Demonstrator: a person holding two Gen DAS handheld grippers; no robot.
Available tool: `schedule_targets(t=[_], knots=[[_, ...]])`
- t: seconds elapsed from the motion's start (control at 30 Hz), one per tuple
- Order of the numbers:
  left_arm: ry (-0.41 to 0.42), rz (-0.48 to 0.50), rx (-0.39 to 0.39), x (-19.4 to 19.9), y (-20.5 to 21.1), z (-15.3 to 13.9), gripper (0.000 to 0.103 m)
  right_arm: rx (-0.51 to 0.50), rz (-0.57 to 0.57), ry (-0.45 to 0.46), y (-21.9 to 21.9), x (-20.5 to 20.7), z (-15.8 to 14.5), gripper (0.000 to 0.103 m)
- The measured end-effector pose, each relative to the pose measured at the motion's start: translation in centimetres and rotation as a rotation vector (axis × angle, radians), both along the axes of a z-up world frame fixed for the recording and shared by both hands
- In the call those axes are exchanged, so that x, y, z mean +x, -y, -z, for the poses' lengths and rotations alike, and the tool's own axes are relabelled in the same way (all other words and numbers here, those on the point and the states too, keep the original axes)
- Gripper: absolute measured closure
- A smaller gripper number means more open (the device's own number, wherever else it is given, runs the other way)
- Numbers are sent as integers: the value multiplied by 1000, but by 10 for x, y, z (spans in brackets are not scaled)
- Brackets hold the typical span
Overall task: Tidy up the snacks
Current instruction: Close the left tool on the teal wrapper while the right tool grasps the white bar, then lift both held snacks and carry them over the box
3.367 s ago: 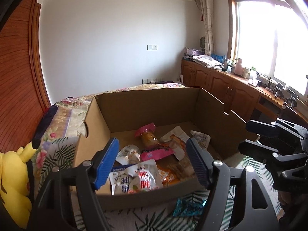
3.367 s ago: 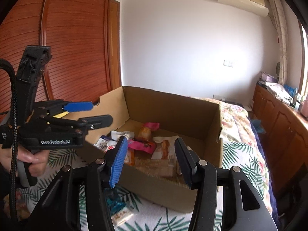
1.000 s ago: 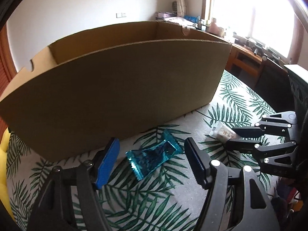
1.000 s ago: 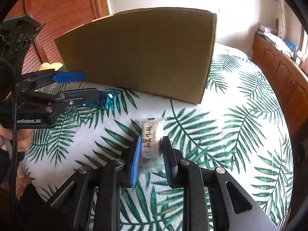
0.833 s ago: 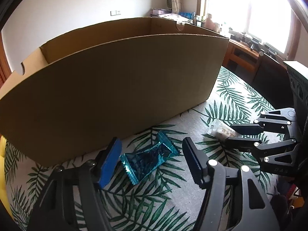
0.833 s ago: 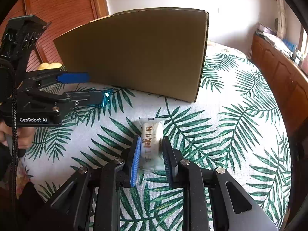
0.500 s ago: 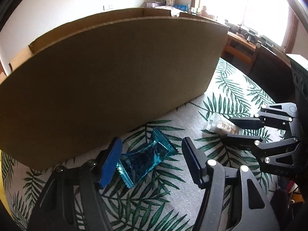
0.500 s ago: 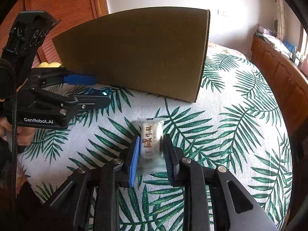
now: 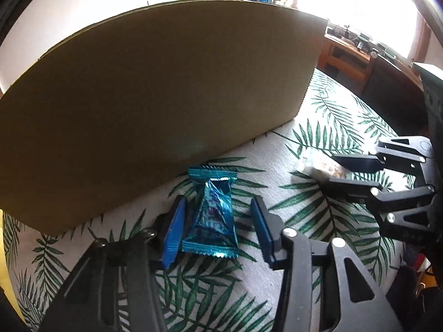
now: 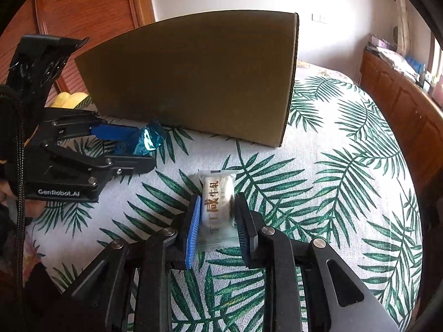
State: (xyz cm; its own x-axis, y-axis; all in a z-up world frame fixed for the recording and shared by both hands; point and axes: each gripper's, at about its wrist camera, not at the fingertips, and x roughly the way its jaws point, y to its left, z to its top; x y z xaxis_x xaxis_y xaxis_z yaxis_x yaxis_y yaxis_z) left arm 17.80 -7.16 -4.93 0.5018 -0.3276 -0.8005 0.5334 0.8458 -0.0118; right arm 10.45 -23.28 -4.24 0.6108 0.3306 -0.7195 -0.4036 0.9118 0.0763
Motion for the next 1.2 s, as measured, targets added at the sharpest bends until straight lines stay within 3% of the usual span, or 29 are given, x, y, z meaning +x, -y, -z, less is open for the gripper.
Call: schedule_targets(t=[0.13,0.2,0.83,1.2], knots=[[15,-6,-3,1,-2,-1,79,-5,-1,2,-1,0,0,80],[21,-10,-6,-1,-3,-2,82,-10,-2,4,-2,0,1,80],[111,-63,-80,-21,-14,-34,82,9,-12,9,0,-3,0,83],[159,-65,-109,-31,-14,-53,82,-10,10,70,-2,-11,-9,83]])
